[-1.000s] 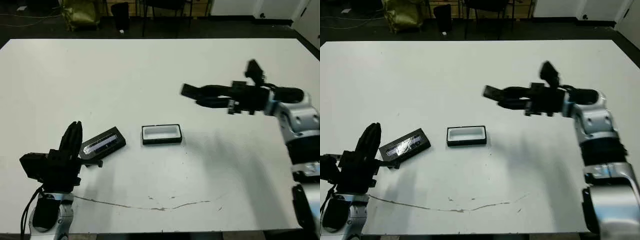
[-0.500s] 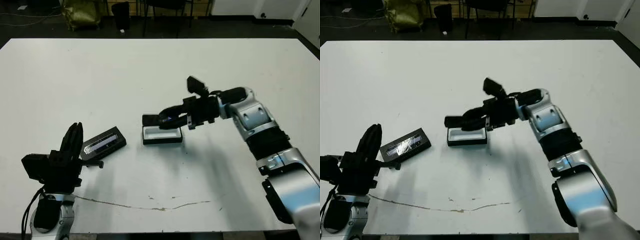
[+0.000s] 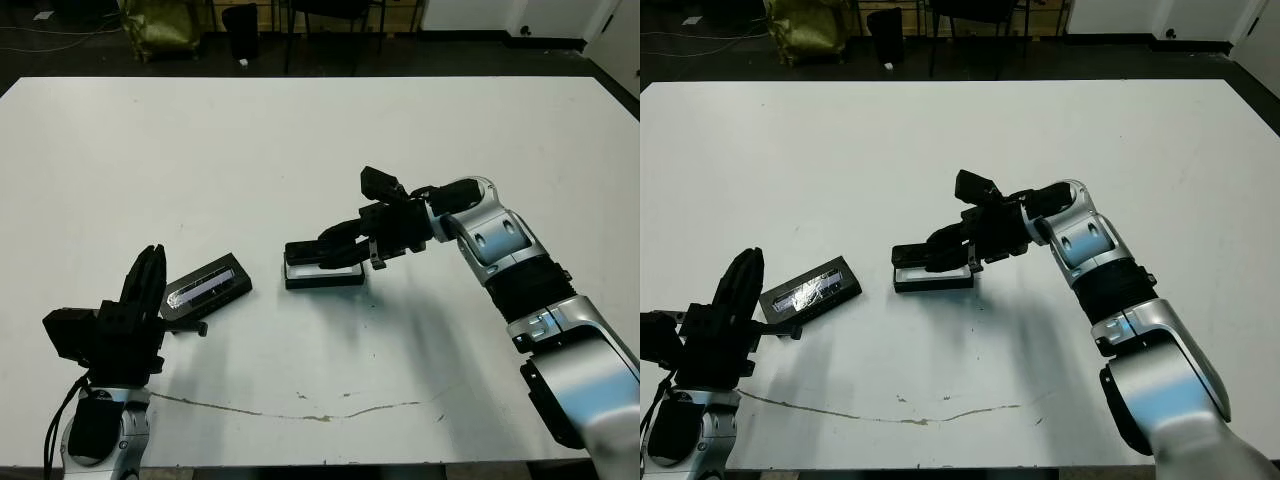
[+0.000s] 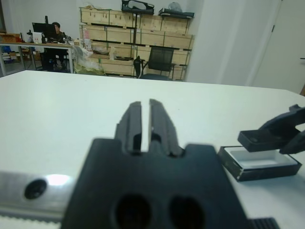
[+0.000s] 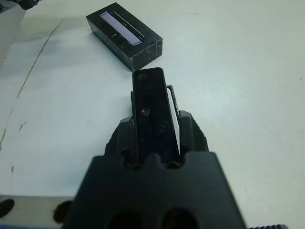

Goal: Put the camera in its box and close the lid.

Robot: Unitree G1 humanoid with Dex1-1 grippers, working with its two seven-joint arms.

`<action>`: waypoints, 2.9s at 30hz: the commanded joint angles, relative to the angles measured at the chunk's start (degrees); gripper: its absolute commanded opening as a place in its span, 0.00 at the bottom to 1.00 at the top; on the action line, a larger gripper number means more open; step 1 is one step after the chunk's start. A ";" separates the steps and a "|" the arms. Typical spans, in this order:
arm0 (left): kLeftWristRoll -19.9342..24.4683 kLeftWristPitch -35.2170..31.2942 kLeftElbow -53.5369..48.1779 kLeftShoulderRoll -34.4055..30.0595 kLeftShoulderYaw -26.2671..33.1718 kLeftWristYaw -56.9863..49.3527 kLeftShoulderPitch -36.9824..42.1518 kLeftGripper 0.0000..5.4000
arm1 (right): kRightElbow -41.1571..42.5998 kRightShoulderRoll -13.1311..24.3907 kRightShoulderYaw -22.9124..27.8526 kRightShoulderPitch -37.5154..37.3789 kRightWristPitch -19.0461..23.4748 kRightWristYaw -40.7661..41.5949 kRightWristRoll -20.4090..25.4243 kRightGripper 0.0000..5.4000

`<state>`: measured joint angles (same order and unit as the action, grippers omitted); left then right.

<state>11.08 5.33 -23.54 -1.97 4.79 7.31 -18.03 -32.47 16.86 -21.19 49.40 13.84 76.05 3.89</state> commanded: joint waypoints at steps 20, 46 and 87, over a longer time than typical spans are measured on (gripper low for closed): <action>-0.69 -0.30 0.86 -0.22 -0.43 -0.33 -0.96 0.00 | -3.60 -0.30 -1.27 2.68 -2.26 1.53 -2.85 0.13; 0.14 0.11 1.17 0.17 -0.69 -0.26 -1.29 0.00 | -5.91 -0.72 -2.63 1.97 -5.91 0.96 -7.19 0.13; 0.21 0.29 1.21 0.28 -1.01 -0.46 -1.72 0.00 | -4.77 -4.30 -4.87 0.22 -1.80 -1.81 -9.22 0.13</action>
<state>11.28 6.48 -23.07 -1.81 3.77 7.08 -18.87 -37.11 13.24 -24.55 51.56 11.32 74.95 -4.23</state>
